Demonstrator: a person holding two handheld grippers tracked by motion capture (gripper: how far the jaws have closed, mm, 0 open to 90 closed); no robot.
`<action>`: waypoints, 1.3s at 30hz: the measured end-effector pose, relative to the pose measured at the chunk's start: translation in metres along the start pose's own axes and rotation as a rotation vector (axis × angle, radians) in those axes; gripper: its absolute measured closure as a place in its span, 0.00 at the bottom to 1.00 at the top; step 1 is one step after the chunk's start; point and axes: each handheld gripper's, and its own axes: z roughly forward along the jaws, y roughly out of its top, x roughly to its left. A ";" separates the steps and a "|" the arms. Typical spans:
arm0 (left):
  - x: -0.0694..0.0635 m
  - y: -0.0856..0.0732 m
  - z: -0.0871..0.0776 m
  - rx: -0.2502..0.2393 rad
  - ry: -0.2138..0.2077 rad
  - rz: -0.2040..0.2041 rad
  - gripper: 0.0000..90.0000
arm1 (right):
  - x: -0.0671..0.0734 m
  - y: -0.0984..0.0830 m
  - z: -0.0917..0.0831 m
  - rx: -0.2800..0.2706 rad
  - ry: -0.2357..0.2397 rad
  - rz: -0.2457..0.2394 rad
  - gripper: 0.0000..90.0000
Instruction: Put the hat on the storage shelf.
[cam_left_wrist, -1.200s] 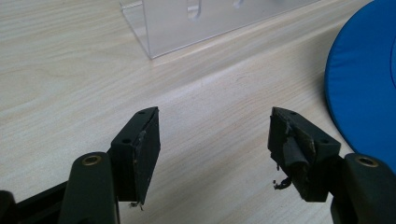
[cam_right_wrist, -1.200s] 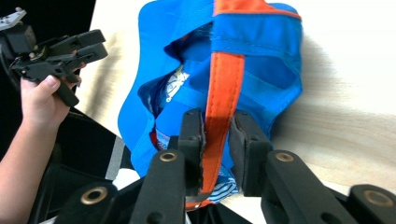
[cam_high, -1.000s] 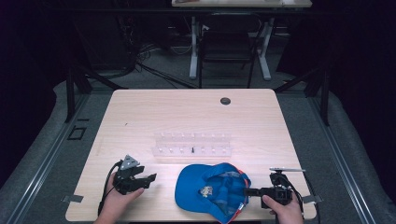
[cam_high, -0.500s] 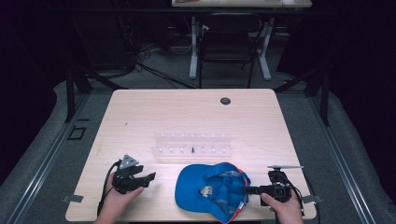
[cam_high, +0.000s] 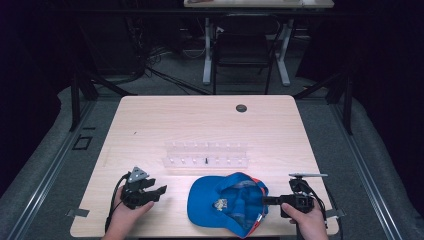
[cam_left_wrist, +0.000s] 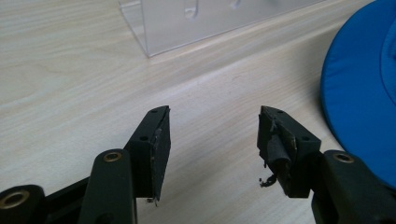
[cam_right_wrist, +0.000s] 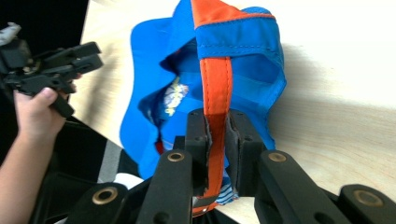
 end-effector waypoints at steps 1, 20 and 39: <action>-0.002 0.000 0.000 -0.003 0.000 0.010 0.50 | 0.002 0.002 -0.002 0.008 0.007 -0.005 0.89; -0.047 0.000 0.004 -0.003 -0.066 0.150 0.54 | 0.027 0.021 -0.016 0.005 0.070 -0.042 0.89; -0.036 -0.001 0.006 0.010 -0.061 0.120 0.56 | 0.053 0.046 -0.016 0.079 0.127 -0.010 0.89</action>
